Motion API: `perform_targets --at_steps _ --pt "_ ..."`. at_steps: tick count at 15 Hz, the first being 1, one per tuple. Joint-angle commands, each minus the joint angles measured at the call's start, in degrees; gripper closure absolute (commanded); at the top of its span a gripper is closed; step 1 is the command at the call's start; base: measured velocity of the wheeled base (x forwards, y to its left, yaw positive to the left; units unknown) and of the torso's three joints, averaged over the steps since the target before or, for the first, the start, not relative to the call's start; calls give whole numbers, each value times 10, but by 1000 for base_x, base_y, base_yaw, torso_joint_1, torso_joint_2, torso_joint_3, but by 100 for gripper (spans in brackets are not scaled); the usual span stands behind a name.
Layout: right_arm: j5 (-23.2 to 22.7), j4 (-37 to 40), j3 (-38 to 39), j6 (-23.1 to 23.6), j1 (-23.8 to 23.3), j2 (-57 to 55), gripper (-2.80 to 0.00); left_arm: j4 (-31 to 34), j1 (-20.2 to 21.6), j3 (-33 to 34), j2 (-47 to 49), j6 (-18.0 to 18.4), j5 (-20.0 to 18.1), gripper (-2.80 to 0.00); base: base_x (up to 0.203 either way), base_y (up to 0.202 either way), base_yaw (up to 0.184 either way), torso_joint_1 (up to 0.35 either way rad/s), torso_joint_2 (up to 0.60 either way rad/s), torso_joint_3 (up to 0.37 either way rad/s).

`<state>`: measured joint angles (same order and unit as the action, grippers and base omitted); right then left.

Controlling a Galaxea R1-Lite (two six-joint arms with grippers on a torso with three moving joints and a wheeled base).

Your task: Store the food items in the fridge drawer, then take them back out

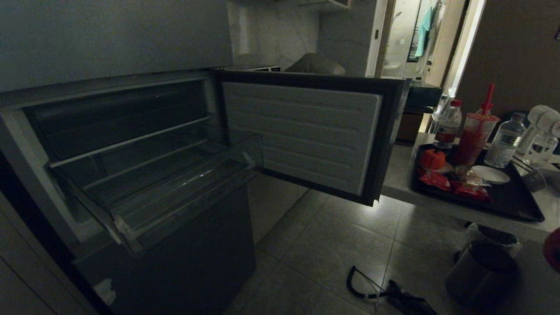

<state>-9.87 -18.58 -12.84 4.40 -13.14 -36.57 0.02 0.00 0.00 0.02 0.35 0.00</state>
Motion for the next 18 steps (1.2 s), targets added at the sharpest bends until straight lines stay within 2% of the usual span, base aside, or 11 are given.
perform_targets --at_steps 1,3,5,9,11,12,13,14,16,18 --pt "1 148 45 21 2 192 0 0 0 0 0 -1 1 0 0 0 0 0 0 0" --pt "6 241 81 50 8 209 0 0 0 0 0 -1 1 0 0 0 0 0 0 0" --pt "6 253 83 65 39 206 0 0 0 0 0 -1 1 0 0 0 0 0 0 0" --pt "-19 250 82 79 46 205 0 1 0 0 0 -2 1 0 0 0 0 0 0 0" --pt "-16 252 82 54 101 200 0 0 0 0 0 -2 1 0 0 0 0 0 0 0" --pt "5 254 85 40 108 201 0 0 0 0 0 -3 1 0 0 0 0 0 0 0" --pt "57 256 92 35 108 213 0 0 0 0 0 -2 1 0 0 0 0 0 0 0" --pt "83 256 99 3 108 227 0 0 0 0 0 -1 1 0 0 0 0 0 0 0" --pt "108 243 105 -44 109 227 0 0 0 0 0 -4 1 0 0 0 0 0 0 0" --pt "106 204 120 -37 112 237 0 0 0 0 0 -5 1 0 0 0 0 0 0 0"
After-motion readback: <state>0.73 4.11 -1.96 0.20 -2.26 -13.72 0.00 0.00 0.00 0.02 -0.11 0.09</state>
